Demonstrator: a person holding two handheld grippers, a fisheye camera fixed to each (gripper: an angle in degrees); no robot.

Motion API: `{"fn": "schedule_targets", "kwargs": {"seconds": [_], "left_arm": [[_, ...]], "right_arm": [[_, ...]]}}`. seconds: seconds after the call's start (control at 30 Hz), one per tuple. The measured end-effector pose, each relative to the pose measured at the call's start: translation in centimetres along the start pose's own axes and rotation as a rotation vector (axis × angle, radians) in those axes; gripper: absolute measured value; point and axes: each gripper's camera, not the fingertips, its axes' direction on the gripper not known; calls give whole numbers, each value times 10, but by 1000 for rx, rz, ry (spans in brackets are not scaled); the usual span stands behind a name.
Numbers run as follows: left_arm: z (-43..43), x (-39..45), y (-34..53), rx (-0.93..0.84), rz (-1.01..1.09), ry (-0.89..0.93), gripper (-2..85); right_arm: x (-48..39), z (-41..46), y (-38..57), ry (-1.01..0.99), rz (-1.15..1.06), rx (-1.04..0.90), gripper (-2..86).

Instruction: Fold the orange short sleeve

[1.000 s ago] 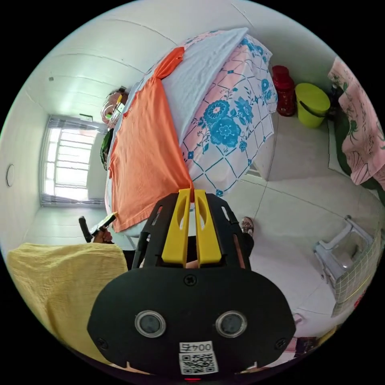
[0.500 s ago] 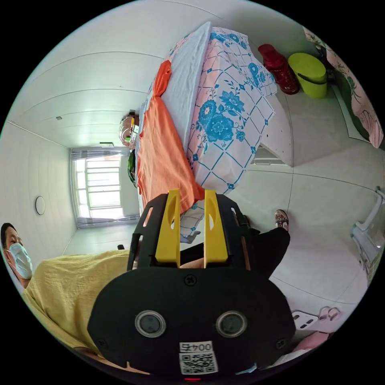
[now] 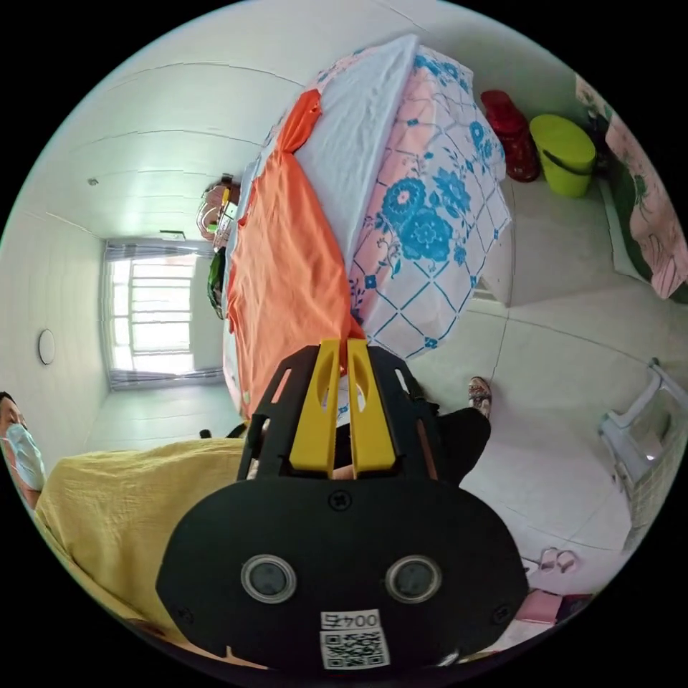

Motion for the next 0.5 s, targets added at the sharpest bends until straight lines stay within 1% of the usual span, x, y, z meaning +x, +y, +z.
{"fn": "schedule_targets", "kwargs": {"seconds": [0.07,0.2,0.3,0.37,0.43,0.5], "left_arm": [[7,6,3,-11,19,-36,19],[18,10,2,-42,3,-70,12],[1,15,8,-44,33,-169,7],[-18,31,7,-29,156,-312,4],[-27,54,-6,7,268,-349,3],[-22,84,-28,30,389,-317,3]], "right_arm": [[-21,7,4,159,-51,8,20],[-26,41,7,282,-4,-52,44],[-52,39,16,437,-30,1,72],[-86,34,25,611,-112,54,69],[-118,43,28,704,-212,64,60],[-149,63,26,731,-306,44,47]]}}
